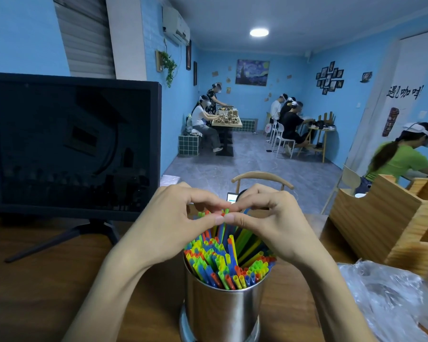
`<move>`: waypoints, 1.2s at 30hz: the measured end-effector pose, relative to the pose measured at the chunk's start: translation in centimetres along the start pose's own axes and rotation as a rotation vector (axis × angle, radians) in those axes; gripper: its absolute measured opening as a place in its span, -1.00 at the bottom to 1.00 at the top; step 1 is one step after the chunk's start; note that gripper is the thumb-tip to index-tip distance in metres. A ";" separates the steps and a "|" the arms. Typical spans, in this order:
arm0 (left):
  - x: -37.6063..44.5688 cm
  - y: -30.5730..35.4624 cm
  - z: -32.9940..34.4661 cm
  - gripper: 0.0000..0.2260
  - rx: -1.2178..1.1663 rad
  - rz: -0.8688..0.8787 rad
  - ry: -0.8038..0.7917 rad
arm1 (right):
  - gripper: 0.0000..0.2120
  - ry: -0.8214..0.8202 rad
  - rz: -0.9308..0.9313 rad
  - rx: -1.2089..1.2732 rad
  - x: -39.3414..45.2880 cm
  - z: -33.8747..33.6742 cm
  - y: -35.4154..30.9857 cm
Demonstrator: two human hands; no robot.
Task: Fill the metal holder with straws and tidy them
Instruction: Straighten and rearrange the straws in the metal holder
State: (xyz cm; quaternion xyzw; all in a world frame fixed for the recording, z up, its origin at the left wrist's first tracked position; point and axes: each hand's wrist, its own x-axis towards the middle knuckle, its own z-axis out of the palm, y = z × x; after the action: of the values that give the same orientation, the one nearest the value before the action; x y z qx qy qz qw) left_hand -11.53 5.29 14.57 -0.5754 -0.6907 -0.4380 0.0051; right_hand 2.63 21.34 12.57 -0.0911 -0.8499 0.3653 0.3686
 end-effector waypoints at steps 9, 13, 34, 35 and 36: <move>-0.1 0.3 0.0 -0.75 -0.081 -0.018 -0.068 | -0.82 -0.049 0.071 0.053 0.1 0.1 -0.1; 0.1 0.4 0.4 -0.81 -0.078 -0.007 0.025 | -0.83 -0.131 0.065 0.106 0.1 0.0 0.0; 0.3 1.7 0.9 -0.82 -0.465 0.003 0.269 | -0.85 -0.289 0.034 0.064 0.0 0.1 -0.4; 0.4 1.8 1.1 -0.81 -0.453 -0.003 0.278 | -0.87 -0.284 0.030 0.049 0.1 0.1 -0.4; 0.4 1.7 1.1 -0.81 -0.443 -0.011 0.283 | -0.91 -0.280 0.025 0.034 0.1 0.1 -0.4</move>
State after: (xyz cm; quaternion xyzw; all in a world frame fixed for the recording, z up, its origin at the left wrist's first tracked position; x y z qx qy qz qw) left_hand -9.71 6.19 15.10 -0.4919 -0.5734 -0.6546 -0.0270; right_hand 2.56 21.01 12.85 -0.0434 -0.8855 0.3935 0.2432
